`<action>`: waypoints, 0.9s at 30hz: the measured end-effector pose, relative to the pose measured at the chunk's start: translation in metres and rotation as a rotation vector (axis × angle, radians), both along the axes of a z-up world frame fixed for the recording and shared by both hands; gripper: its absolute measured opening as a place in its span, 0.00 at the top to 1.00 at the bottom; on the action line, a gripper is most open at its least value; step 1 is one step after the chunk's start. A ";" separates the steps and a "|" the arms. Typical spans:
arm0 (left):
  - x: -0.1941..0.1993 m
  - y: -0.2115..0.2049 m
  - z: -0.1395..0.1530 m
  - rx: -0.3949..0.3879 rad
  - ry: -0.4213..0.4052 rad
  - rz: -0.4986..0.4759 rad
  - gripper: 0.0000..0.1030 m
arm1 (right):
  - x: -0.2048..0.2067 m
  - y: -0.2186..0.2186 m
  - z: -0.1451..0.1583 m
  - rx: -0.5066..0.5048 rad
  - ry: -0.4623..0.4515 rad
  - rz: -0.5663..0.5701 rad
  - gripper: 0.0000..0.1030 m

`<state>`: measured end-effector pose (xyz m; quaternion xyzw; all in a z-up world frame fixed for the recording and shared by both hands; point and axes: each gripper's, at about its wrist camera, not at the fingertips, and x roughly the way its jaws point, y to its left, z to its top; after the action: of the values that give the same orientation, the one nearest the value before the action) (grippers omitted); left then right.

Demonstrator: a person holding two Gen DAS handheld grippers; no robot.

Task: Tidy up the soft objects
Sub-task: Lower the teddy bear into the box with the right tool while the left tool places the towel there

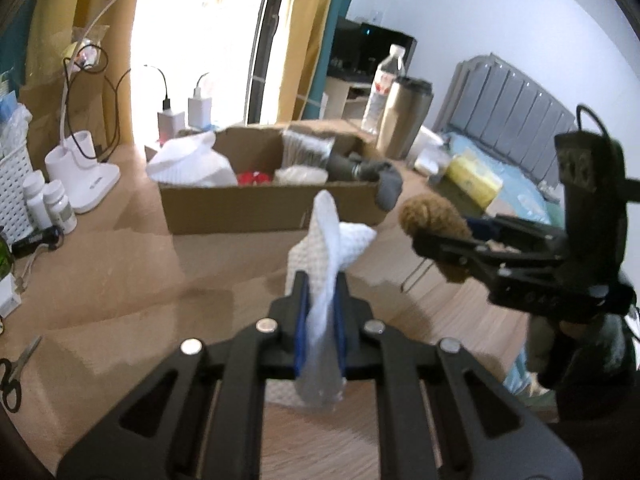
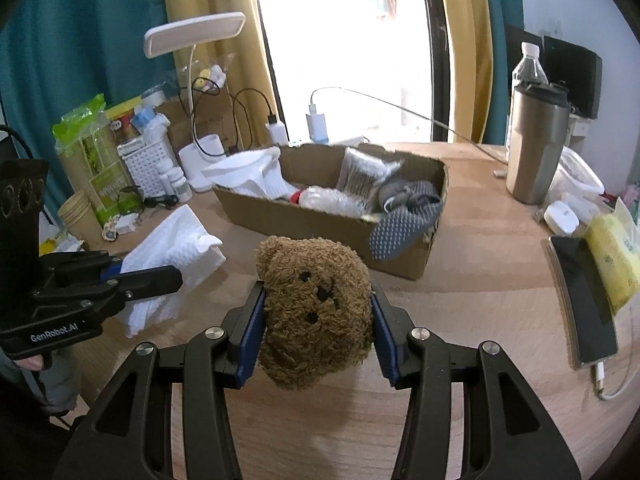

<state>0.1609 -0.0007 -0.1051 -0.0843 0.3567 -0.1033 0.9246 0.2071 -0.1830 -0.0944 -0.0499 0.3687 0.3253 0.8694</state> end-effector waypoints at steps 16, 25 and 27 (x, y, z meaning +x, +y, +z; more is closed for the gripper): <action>0.030 0.006 0.031 -0.008 -0.086 -0.015 0.88 | 0.030 0.010 0.022 0.011 -0.057 0.022 0.51; 0.064 0.006 0.037 0.003 -0.098 -0.029 0.88 | 0.058 0.014 0.023 0.020 -0.058 0.023 0.51; 0.072 0.006 0.037 0.004 -0.098 -0.031 0.88 | 0.066 0.014 0.022 0.021 -0.056 0.019 0.51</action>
<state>0.2332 0.0051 -0.0679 -0.0715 0.3123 -0.1209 0.9395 0.2727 -0.1688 -0.0724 -0.0533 0.3400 0.3359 0.8768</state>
